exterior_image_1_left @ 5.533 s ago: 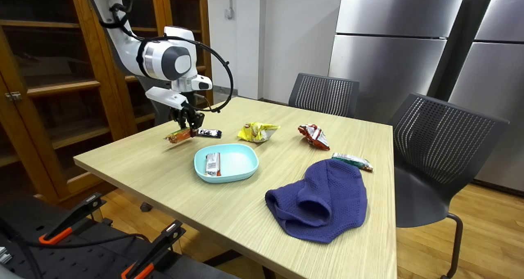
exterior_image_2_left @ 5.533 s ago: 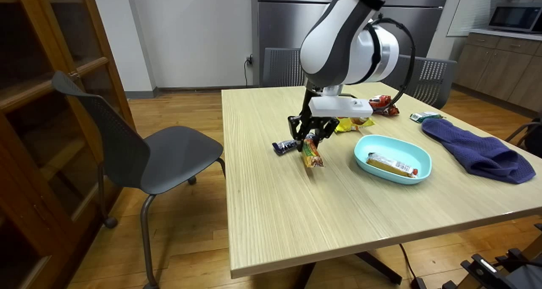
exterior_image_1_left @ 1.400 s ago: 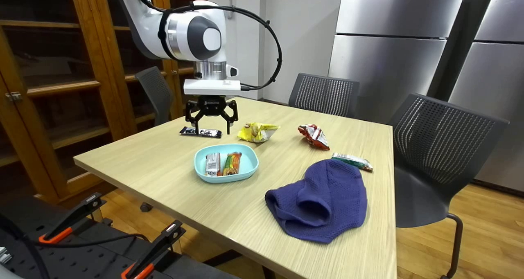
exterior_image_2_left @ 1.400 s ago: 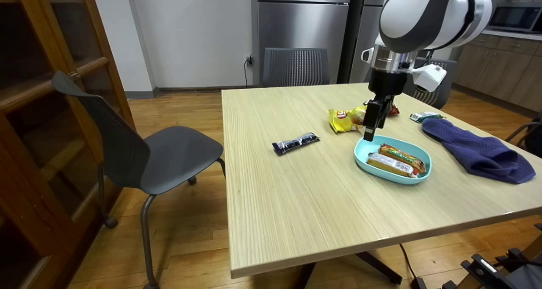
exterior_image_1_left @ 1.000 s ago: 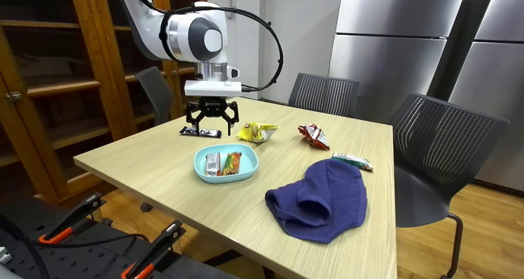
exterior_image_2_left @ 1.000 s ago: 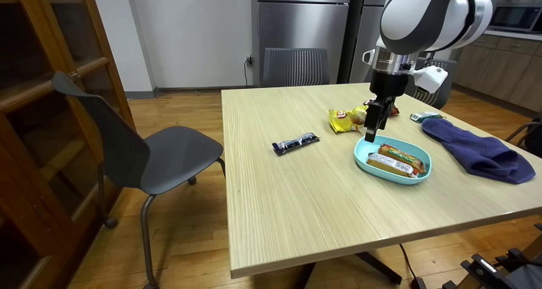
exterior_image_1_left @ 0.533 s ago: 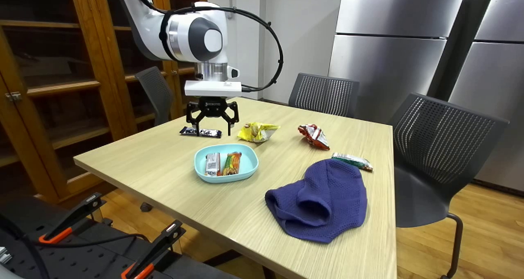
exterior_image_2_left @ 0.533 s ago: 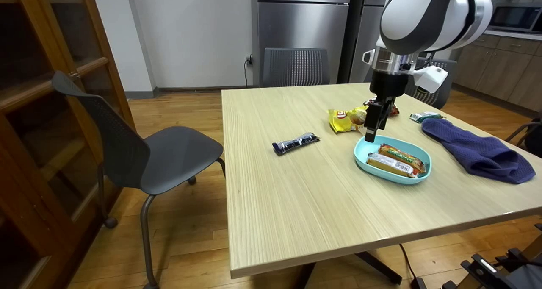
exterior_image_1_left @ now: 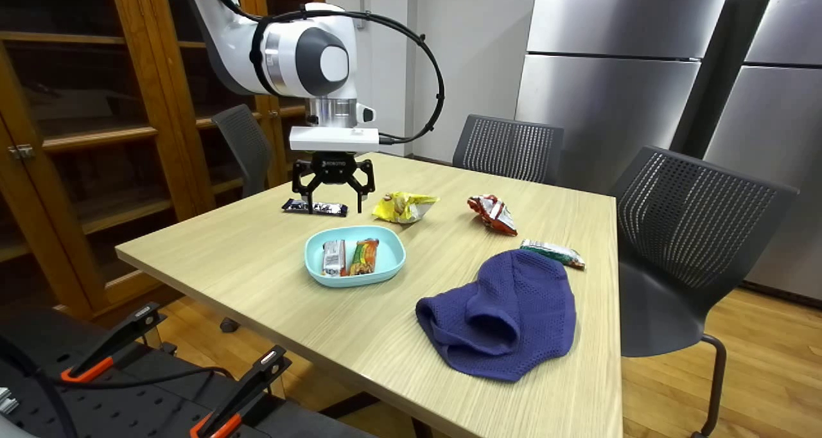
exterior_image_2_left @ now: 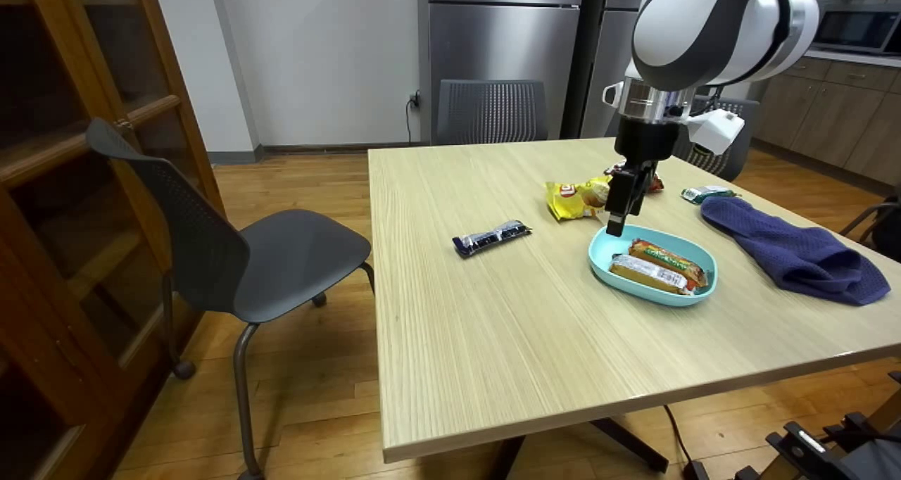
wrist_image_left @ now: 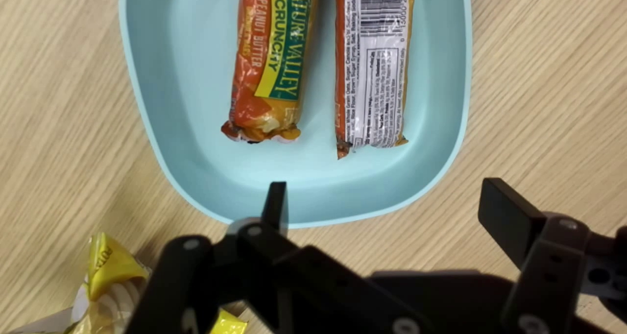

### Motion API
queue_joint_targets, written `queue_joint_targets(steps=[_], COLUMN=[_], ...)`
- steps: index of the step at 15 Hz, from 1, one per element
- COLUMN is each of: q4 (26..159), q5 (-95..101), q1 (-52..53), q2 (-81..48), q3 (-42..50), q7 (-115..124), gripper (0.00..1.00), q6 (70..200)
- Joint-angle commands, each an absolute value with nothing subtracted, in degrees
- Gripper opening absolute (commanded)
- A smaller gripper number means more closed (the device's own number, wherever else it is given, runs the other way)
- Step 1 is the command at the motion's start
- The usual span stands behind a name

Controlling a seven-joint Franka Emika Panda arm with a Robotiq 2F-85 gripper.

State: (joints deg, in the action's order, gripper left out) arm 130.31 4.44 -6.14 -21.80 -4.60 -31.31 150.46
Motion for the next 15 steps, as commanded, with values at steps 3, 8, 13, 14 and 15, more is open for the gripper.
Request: queue_joint_targets(steps=[3, 8, 13, 14, 15], q4=[128.49, 122.61, 114.36, 112.8, 111.16], q5=[5.74, 10.64, 14.09, 14.74, 15.49], q1=[-5.65, -2.38, 1.07, 1.65, 2.43], q2=[-22.78, -25.06, -29.27, -30.1, -31.04], q3=[-4.75, -4.57, -4.88, -4.94, -4.94], q7=[-30.98, -30.05, -30.36, -30.56, -30.49], gripper=[1.0, 1.0, 1.0, 1.0, 1.0], q6=[149.55, 148.54, 146.75, 146.13, 145.52])
